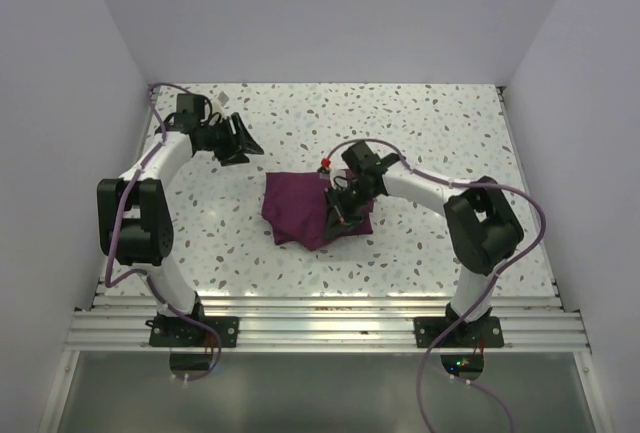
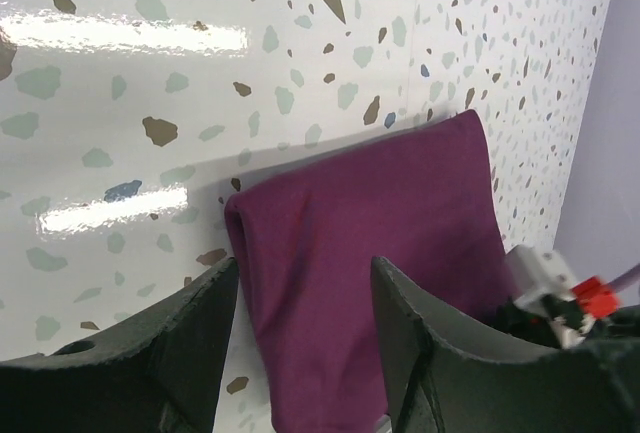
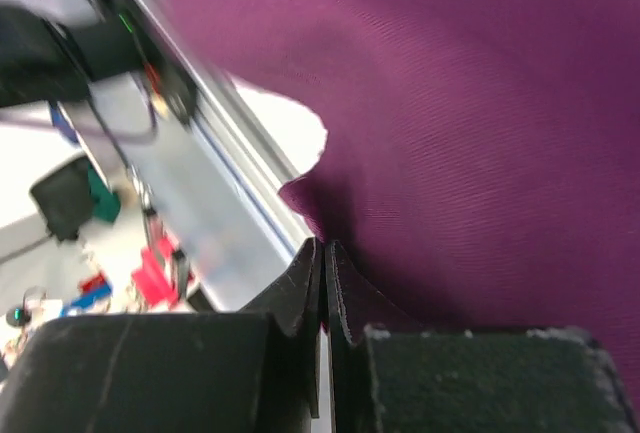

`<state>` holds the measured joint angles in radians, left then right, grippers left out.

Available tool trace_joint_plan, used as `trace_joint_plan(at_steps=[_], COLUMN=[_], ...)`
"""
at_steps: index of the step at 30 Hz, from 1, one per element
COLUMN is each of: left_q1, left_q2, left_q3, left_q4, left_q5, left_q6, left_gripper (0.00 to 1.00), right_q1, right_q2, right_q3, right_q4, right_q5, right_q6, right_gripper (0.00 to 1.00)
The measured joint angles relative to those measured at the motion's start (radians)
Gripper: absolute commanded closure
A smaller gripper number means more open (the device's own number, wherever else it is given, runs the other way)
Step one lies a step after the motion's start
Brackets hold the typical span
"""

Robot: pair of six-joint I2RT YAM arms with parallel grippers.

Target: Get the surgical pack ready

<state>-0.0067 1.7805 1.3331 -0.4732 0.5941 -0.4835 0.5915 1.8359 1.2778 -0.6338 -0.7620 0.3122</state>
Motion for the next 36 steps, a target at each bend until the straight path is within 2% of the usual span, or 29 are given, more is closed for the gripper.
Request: trace_joint_plan(at_steps=[5,11,14,15,17,20,21,24,26,29,31,32,34,35,36], left_q1=[0.000,0.000,0.000,0.000,0.000,0.000,0.000,-0.005,-0.014,-0.038,-0.065,-0.076,-0.099,-0.108,-0.115], left_q2=[0.000,0.005,0.006,0.006,0.006,0.006,0.006,0.003,0.001,-0.001,0.000,0.001,0.008,0.014,0.024], left_q3=[0.000,0.000,0.000,0.000,0.000,-0.005,-0.009,-0.033,-0.052,-0.075,-0.090,-0.092,-0.093,-0.093,-0.094], left_q4=[-0.008,-0.023,-0.034,-0.038,-0.046,-0.053,-0.053,-0.049,-0.041,-0.017,0.017,0.031,0.066,0.085,0.106], left_q5=[0.000,0.000,0.000,0.000,0.000,0.003,0.006,0.024,0.035,0.060,0.082,0.089,0.109,0.119,0.129], left_q6=[-0.003,-0.003,-0.003,-0.003,-0.002,0.007,0.009,0.013,0.012,-0.006,-0.034,-0.046,-0.072,-0.084,-0.097], left_gripper=[0.42,0.42,0.42,0.42,0.42,0.42,0.43,0.44,0.47,0.54,0.58,0.60,0.67,0.69,0.72], right_q1=[0.019,0.008,0.011,0.012,0.013,0.014,0.014,0.006,-0.015,-0.084,-0.156,-0.187,-0.239,-0.257,-0.268], right_q2=[-0.059,-0.116,-0.119,-0.119,-0.119,-0.120,-0.122,-0.153,-0.201,-0.233,-0.222,-0.205,-0.146,-0.103,-0.056], right_q3=[-0.167,-0.203,-0.203,-0.203,-0.204,-0.215,-0.221,-0.230,-0.215,-0.121,-0.055,-0.033,0.003,0.018,0.033], right_q4=[-0.005,0.007,0.003,-0.002,-0.018,-0.046,-0.058,-0.090,-0.096,-0.089,-0.032,0.003,0.071,0.111,0.146], right_q5=[0.000,-0.013,-0.025,-0.027,-0.037,-0.038,-0.033,-0.003,0.015,0.029,0.026,0.017,-0.010,-0.023,-0.037], right_q6=[-0.001,-0.012,-0.036,-0.047,-0.068,-0.088,-0.087,-0.068,-0.050,-0.015,0.023,0.042,0.093,0.115,0.137], right_gripper=[1.00,1.00,0.91,0.86,0.82,0.61,0.49,0.31,0.31,0.38,0.53,0.67,0.80,0.91,0.92])
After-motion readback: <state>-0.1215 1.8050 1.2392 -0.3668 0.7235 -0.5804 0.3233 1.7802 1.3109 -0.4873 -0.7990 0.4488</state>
